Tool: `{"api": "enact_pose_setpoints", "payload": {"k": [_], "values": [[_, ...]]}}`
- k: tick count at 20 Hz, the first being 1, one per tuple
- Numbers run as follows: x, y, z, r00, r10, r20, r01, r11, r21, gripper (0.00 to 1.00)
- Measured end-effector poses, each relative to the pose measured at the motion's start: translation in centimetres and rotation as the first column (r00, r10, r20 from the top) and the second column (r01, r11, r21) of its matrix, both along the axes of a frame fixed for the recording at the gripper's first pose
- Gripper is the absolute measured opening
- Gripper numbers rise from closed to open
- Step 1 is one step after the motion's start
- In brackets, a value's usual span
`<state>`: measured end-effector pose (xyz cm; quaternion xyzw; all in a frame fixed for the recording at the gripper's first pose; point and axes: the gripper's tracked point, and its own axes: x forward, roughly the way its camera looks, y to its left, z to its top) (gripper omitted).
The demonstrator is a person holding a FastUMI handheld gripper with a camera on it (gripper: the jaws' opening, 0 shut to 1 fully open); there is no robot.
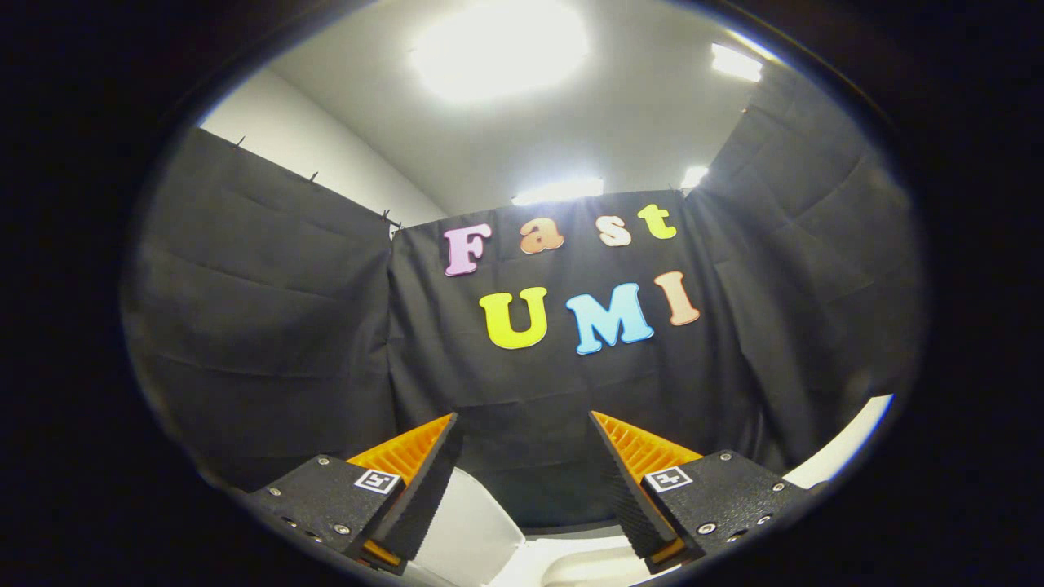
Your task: Open the toilet lid.
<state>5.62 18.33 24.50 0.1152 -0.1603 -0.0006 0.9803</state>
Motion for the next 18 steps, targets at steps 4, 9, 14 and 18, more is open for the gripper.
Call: {"api": "enact_pose_setpoints", "payload": {"k": [4, 9, 14, 18], "values": [[-1.1, -6.8, -3.0, 0.998, -0.049, -0.027, 0.048, 0.998, -0.047, 0.94], [-1.8, -11.9, -6.1, 0.995, -0.055, -0.086, 0.049, 0.996, -0.077, 0.95], [-2.3, -14.7, -8.4, 0.992, -0.043, -0.115, 0.024, 0.986, -0.162, 0.95], [-3.0, -15.2, -11.3, 0.987, -0.009, -0.160, -0.017, 0.987, -0.161, 0.95]]}}
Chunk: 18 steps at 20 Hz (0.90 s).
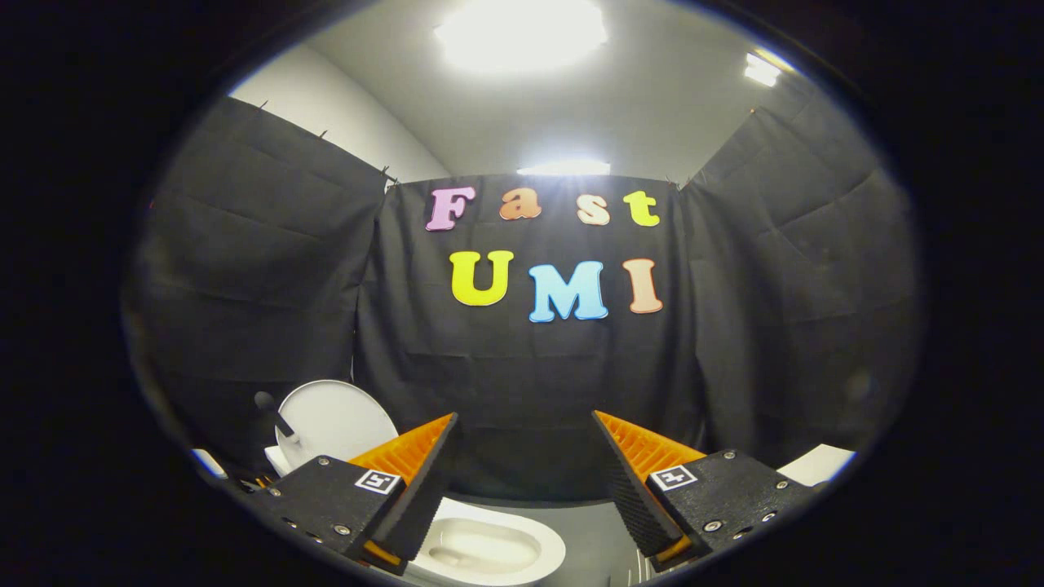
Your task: Open the toilet lid.
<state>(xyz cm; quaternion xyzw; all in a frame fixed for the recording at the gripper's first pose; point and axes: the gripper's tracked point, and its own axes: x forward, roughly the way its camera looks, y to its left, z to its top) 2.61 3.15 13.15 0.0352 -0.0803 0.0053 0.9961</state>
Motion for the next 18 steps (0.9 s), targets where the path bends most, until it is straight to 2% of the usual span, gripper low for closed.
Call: {"api": "enact_pose_setpoints", "payload": {"k": [4, 9, 14, 18], "values": [[-1.5, 0.4, -2.2, 0.999, 0.026, -0.023, -0.024, 0.998, 0.066, 0.95], [-4.4, 0.0, -4.5, 0.998, -0.014, -0.065, 0.018, 0.998, 0.058, 0.95], [-6.1, -0.3, -4.4, 0.997, -0.046, -0.060, 0.049, 0.998, 0.036, 0.95], [-6.7, 0.6, -4.2, 0.999, -0.014, -0.049, 0.017, 0.999, 0.043, 0.95]]}}
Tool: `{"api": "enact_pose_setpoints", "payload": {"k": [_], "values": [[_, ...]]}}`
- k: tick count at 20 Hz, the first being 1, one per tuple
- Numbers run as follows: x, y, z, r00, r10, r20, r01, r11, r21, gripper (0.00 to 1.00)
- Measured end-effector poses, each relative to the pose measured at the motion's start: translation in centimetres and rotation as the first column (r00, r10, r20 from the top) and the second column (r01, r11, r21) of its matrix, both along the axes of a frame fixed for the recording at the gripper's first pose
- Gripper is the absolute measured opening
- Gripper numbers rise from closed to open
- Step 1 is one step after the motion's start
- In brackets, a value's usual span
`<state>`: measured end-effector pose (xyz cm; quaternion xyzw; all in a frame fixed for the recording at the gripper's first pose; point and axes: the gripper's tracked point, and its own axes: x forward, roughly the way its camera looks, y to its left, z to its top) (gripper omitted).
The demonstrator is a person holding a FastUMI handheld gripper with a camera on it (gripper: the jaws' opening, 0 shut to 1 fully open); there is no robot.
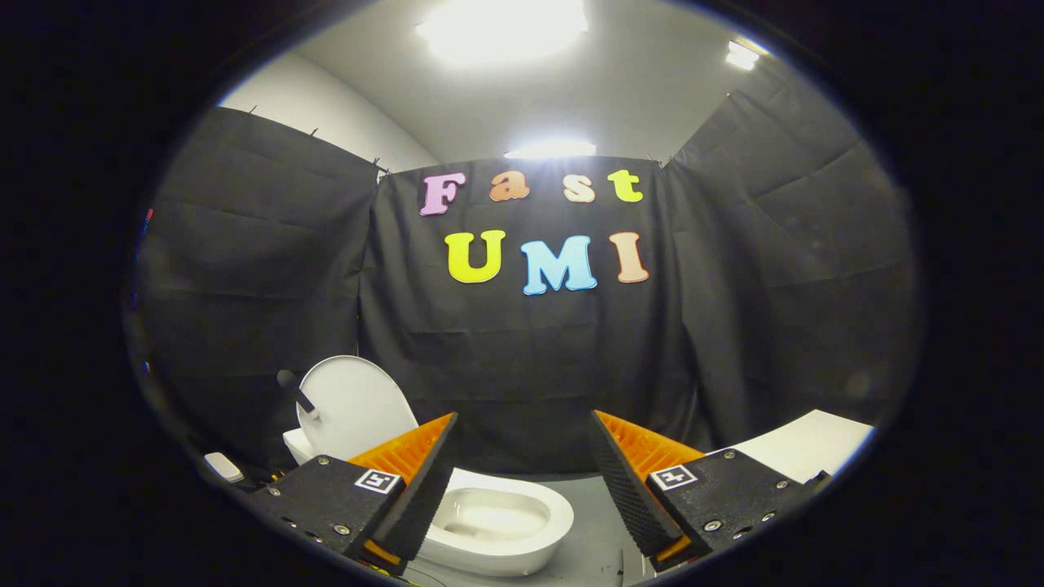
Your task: Open the toilet lid.
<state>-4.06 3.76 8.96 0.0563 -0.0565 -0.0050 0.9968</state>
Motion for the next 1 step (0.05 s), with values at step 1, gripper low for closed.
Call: {"api": "enact_pose_setpoints", "payload": {"k": [1], "values": [[-0.02, 0.05, 0.07, 1.000, 0.007, 0.002, -0.007, 1.000, -0.007, 0.95]]}}
